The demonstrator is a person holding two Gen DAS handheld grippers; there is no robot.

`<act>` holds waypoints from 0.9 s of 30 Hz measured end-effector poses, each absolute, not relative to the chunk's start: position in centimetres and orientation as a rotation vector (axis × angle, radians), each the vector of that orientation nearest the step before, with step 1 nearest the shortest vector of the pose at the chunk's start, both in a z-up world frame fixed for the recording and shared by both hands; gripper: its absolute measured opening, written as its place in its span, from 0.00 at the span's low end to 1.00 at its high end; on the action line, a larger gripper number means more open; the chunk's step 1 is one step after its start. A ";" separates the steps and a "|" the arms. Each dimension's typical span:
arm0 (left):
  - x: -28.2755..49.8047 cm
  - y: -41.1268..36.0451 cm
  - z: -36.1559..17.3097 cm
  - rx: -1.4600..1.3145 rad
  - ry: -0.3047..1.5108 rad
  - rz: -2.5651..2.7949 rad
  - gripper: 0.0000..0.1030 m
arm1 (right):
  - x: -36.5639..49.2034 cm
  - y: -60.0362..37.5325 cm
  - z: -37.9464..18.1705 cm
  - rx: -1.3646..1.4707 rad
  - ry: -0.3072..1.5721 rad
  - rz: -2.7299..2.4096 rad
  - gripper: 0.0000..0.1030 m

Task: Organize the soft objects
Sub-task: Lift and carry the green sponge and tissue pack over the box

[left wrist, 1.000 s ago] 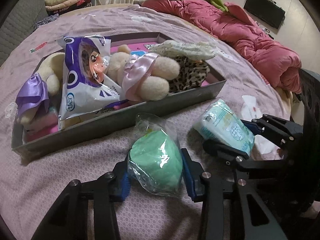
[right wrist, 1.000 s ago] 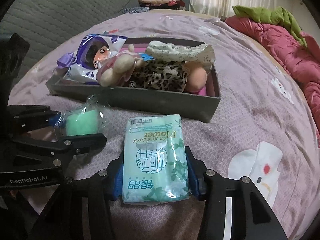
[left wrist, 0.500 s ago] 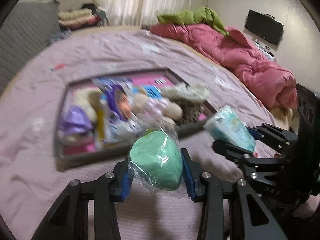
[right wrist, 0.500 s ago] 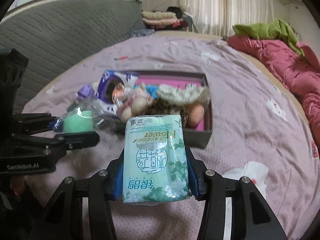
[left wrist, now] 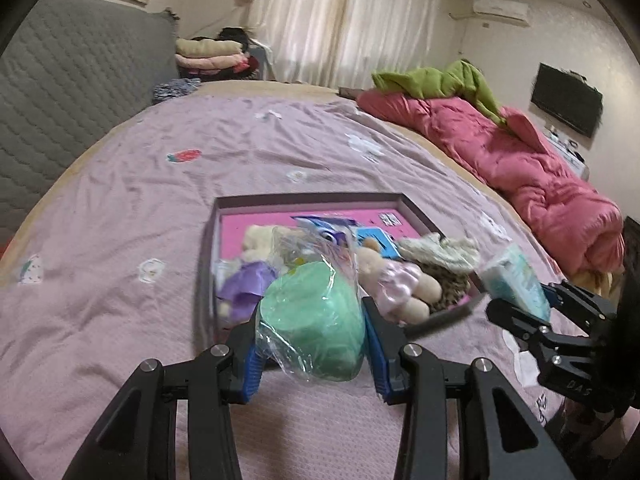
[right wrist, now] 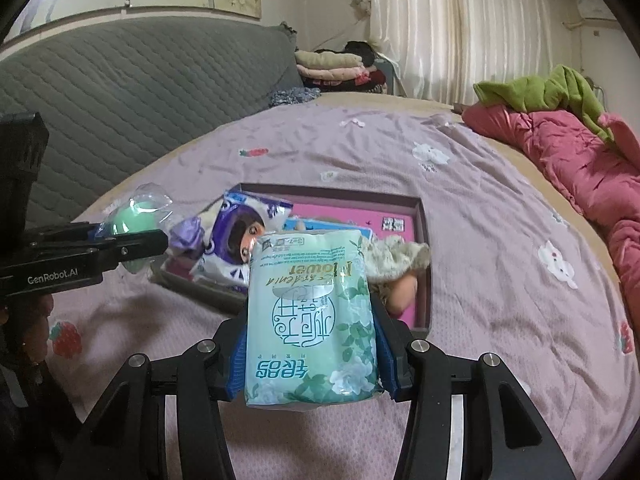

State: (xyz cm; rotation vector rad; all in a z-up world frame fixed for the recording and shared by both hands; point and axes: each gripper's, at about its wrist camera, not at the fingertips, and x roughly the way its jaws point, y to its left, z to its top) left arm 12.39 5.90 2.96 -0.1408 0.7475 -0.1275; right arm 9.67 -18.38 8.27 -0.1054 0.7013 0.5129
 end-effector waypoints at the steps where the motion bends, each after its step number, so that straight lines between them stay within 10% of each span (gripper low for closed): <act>1: 12.4 6.2 3.0 -0.145 0.745 -0.122 0.42 | 9.8 -18.4 8.5 -0.104 0.692 0.512 0.51; 27: 17.3 7.7 2.3 -0.220 0.712 -0.064 0.42 | 16.0 -17.8 10.7 -0.082 0.598 0.456 0.51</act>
